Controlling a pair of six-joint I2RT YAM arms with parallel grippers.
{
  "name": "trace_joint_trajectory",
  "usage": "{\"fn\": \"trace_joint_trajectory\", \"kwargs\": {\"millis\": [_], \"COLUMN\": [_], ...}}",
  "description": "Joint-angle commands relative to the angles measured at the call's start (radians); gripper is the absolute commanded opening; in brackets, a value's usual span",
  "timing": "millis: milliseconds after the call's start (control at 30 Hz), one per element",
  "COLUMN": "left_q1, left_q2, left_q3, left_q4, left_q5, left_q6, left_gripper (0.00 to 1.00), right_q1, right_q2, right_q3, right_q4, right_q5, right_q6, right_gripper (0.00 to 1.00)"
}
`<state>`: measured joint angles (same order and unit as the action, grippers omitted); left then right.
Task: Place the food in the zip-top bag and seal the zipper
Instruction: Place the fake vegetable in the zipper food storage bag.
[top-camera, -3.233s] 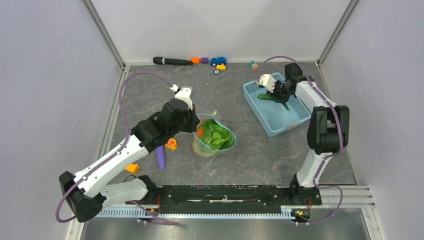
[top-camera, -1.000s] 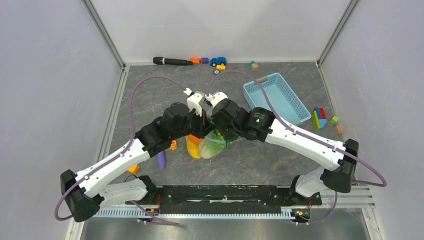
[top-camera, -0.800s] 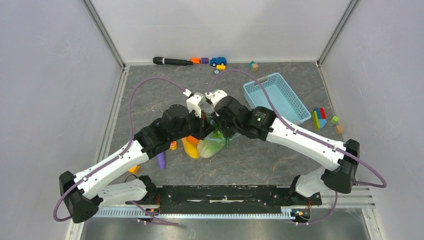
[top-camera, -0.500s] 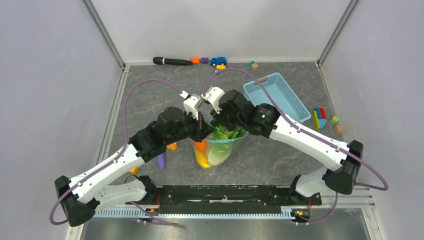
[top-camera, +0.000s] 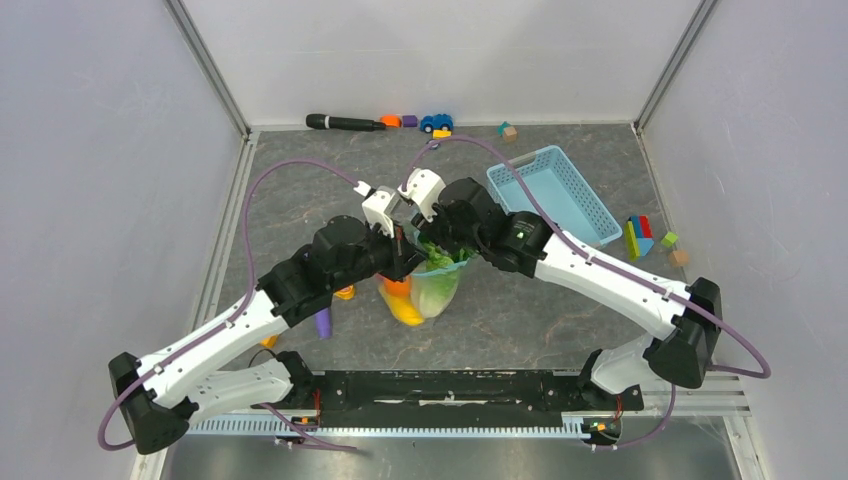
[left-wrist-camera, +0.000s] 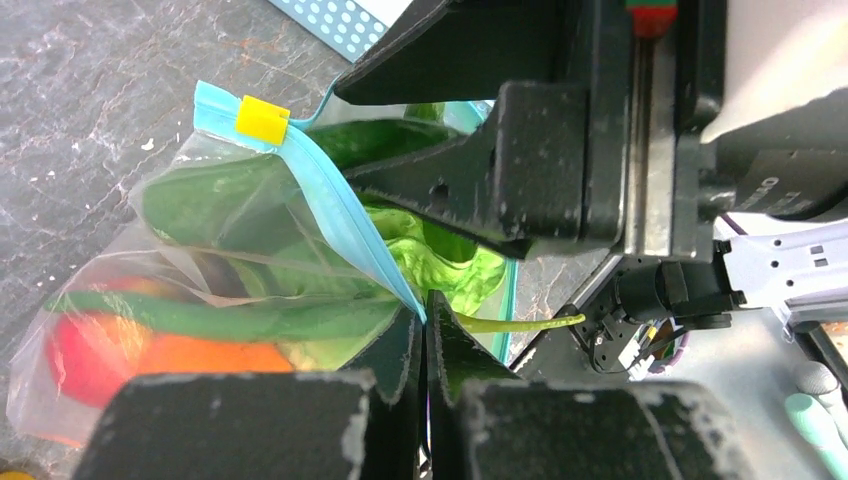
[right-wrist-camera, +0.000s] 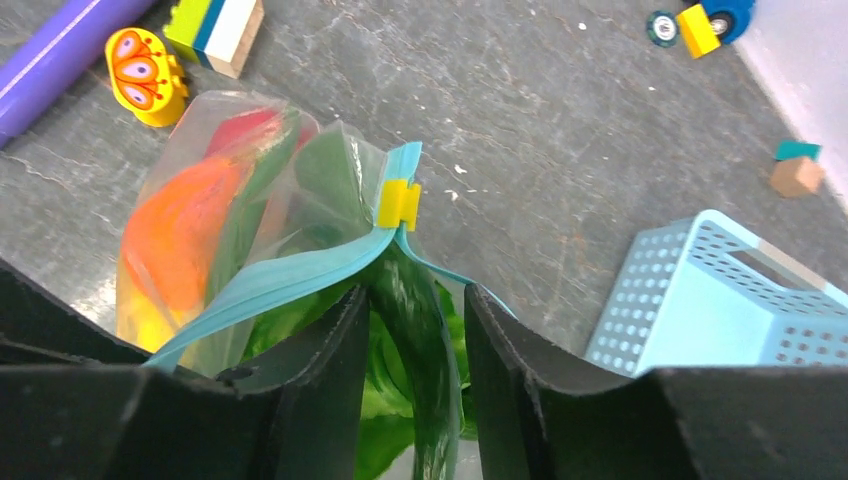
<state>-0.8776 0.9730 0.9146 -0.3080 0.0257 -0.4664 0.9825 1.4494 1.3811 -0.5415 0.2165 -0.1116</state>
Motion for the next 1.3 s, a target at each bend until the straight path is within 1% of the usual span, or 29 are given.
{"fn": "trace_joint_trajectory", "kwargs": {"millis": [0, 167, 267, 300, 400, 500, 600, 667, 733, 800, 967, 1033, 1133, 1167, 1267], "left_q1": [-0.031, -0.031, -0.030, -0.030, -0.030, -0.030, -0.029, -0.029, -0.030, -0.029, -0.029, -0.029, -0.029, -0.029, -0.029], "left_q2": [0.048, 0.008, -0.015, -0.020, -0.031, -0.039, -0.043, -0.048, -0.055, -0.061, -0.074, -0.078, -0.084, -0.085, -0.089], "left_q3": [-0.002, -0.030, -0.048, -0.053, -0.060, -0.067, -0.069, -0.069, -0.071, -0.074, -0.079, -0.081, -0.086, -0.087, -0.089], "left_q4": [0.113, 0.110, 0.109, 0.109, 0.106, 0.106, 0.102, 0.100, 0.098, 0.101, 0.099, 0.098, 0.098, 0.098, 0.098], "left_q5": [0.000, -0.107, -0.147, -0.155, -0.168, -0.182, -0.198, -0.209, -0.216, -0.216, -0.210, -0.210, -0.207, -0.206, -0.199], "left_q6": [-0.021, -0.061, -0.076, -0.079, -0.083, -0.091, -0.096, -0.101, -0.103, -0.104, -0.102, -0.103, -0.104, -0.105, -0.103], "left_gripper": [0.02, 0.02, 0.02, 0.02, 0.02, 0.02, 0.02, 0.02, 0.02, 0.02, 0.02, 0.02, 0.02, 0.02, 0.02], "right_q1": [0.089, 0.090, 0.090, 0.090, 0.090, 0.090, 0.090, 0.089, 0.090, 0.090, 0.085, 0.080, 0.070, 0.066, 0.054], "right_q2": [0.038, -0.004, -0.049, -0.068, -0.131, -0.200, -0.279, -0.334, -0.385, -0.446, -0.613, -0.680, -0.772, -0.791, -0.803], "right_q3": [-0.086, -0.141, -0.164, -0.175, -0.215, -0.260, -0.313, -0.348, -0.392, -0.441, -0.579, -0.627, -0.699, -0.716, -0.757], "right_q4": [0.133, 0.187, 0.200, 0.205, 0.227, 0.261, 0.289, 0.289, 0.282, 0.282, 0.266, 0.257, 0.262, 0.263, 0.289], "right_q5": [-0.257, -0.247, -0.223, -0.223, -0.246, -0.231, -0.223, -0.223, -0.173, -0.128, 0.075, 0.122, 0.147, 0.146, 0.106], "right_q6": [-0.128, -0.059, -0.030, -0.015, 0.015, 0.044, 0.072, 0.091, 0.110, 0.176, 0.357, 0.434, 0.538, 0.556, 0.571], "right_gripper": [0.49, 0.53, 0.57, 0.60, 0.66, 0.76, 0.82, 0.82, 0.82, 0.82, 0.82, 0.82, 0.79, 0.76, 0.74]}}
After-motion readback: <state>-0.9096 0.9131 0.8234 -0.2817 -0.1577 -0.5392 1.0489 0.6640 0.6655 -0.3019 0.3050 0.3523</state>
